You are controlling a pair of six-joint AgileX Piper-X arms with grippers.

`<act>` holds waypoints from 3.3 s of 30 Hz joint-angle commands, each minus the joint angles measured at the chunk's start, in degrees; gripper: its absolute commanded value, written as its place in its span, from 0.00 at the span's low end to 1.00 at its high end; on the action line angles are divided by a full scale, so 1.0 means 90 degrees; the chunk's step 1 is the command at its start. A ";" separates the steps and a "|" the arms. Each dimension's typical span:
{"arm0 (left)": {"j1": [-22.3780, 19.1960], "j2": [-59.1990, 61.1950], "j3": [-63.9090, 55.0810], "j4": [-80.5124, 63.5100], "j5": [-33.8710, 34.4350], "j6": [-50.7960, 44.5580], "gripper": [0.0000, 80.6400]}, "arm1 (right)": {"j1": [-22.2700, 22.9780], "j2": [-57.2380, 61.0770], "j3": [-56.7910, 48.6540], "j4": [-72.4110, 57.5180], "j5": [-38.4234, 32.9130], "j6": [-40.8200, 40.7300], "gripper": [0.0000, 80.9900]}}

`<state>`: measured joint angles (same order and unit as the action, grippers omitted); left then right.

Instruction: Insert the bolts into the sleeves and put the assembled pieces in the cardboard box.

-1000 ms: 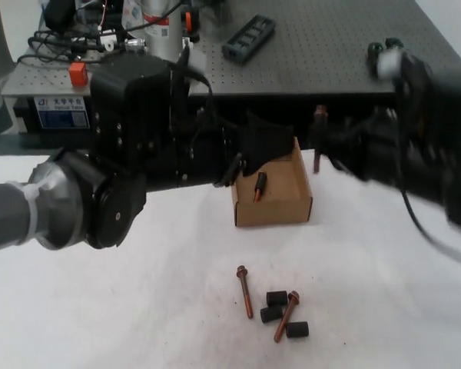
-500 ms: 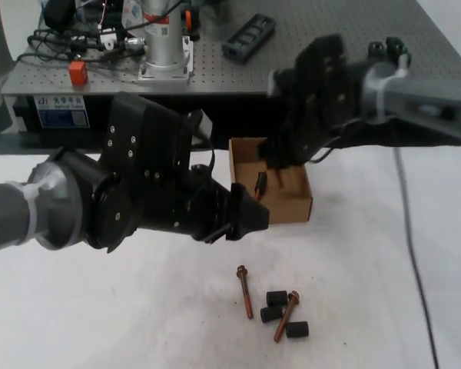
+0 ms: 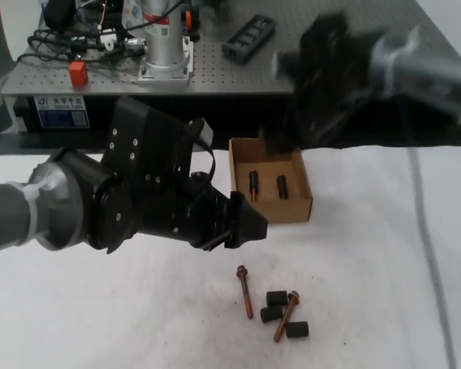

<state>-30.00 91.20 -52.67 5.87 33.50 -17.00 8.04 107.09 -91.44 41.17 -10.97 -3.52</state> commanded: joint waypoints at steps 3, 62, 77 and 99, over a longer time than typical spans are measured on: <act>-0.0003 -0.0099 -0.0038 0.0046 -0.0040 0.0082 0.59 | -0.0025 -0.0950 0.0742 0.0380 -0.0113 -0.0086 0.41; -0.0003 -0.0083 -0.0038 0.1870 -0.1278 0.1050 0.59 | 0.1851 -0.0570 0.3772 -0.0177 0.1107 -0.1182 0.36; -0.0003 0.0280 -0.0461 0.1989 -0.1507 0.0476 0.59 | 0.0828 -0.1891 0.4121 -0.0084 0.1669 -0.0695 0.03; -0.1754 0.2779 -0.3793 0.3945 -0.2300 0.1968 0.45 | -0.0227 -0.5193 0.5933 0.0378 0.1218 -0.0132 0.03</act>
<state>-45.28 114.59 -84.73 40.39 14.06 -1.56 6.34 61.48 -38.00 43.86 0.66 -4.97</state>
